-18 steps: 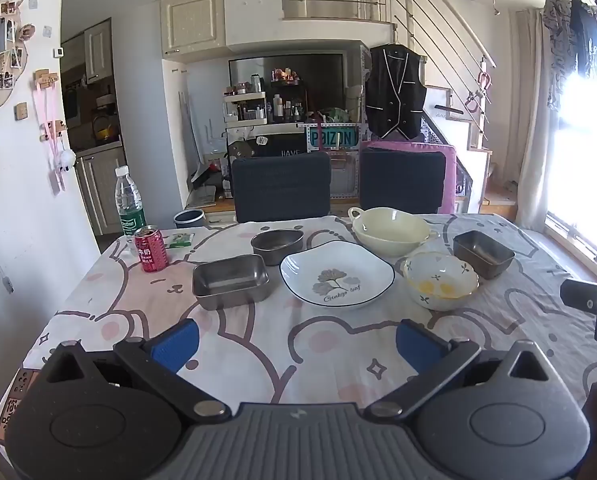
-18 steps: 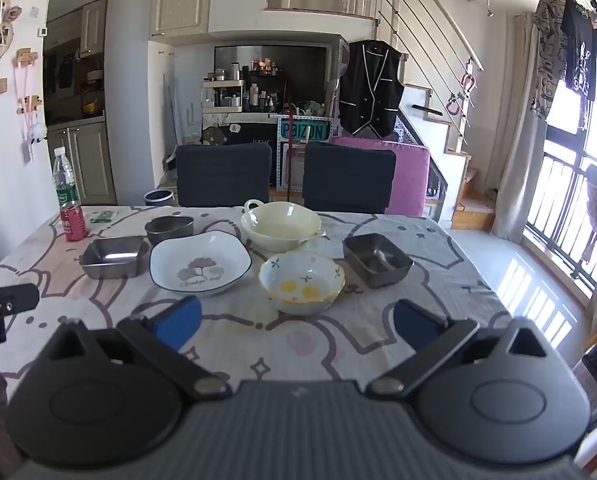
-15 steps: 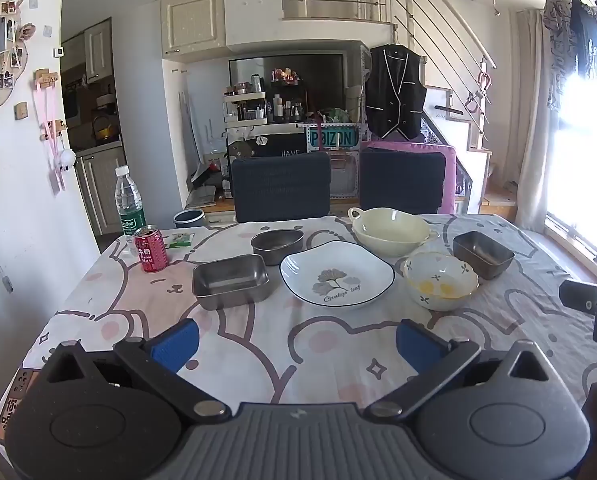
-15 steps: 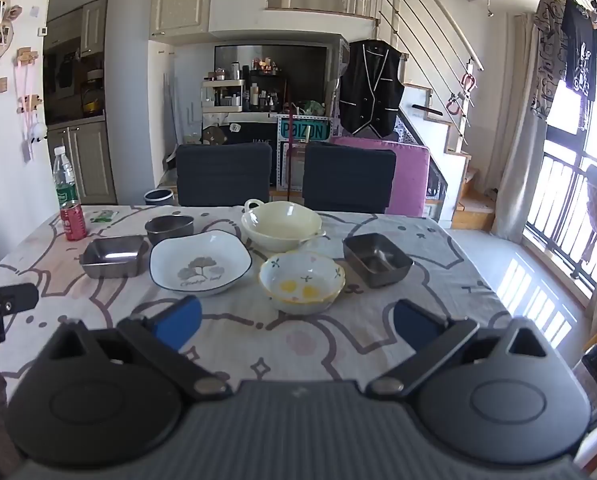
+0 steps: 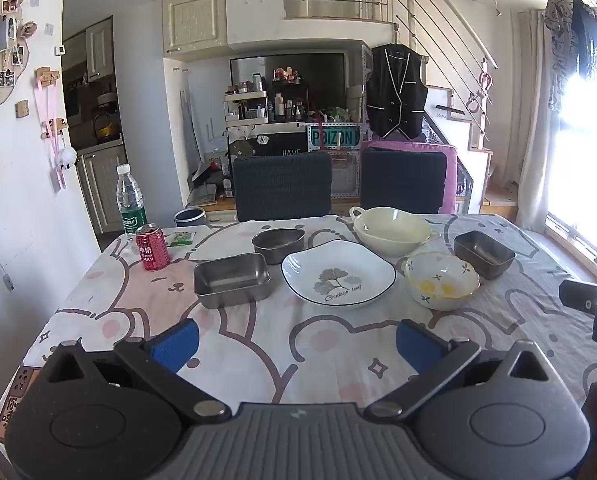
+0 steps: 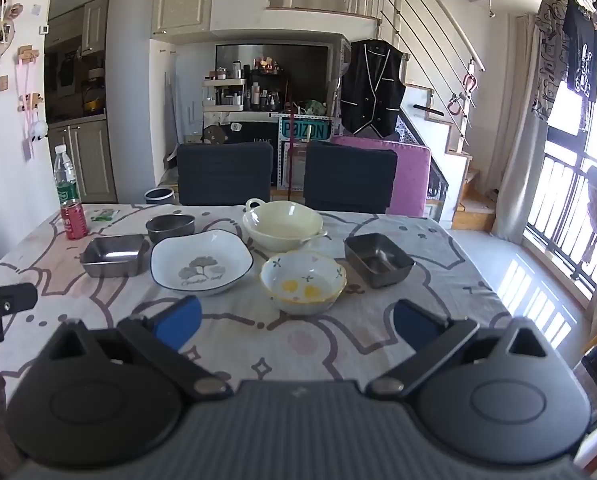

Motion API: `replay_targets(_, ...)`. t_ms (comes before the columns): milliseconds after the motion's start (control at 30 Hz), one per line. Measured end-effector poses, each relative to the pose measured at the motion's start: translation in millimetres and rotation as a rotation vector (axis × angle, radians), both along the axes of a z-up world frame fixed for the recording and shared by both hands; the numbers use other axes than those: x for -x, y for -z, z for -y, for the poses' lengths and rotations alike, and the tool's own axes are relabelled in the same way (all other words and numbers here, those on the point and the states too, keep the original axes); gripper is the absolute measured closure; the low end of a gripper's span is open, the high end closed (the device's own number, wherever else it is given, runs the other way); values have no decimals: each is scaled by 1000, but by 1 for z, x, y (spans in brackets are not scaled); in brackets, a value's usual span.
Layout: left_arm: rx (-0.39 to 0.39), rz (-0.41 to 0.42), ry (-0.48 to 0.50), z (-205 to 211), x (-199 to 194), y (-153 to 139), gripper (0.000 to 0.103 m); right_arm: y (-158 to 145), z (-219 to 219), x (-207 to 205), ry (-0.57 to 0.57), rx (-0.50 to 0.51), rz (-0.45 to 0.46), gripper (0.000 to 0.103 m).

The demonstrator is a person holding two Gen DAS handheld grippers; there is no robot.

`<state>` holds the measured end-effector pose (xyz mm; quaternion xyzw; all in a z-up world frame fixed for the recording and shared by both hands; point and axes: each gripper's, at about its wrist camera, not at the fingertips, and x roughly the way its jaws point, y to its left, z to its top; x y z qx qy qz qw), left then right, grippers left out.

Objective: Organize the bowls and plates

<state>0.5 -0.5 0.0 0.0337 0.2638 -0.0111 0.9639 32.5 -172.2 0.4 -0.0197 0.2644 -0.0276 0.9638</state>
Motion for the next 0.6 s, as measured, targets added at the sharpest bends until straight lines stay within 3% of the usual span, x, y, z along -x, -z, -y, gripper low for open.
replay_targets(600, 2, -2, 1, -2, 1, 2, 0, 0, -1, 0, 1, 1, -2, 0)
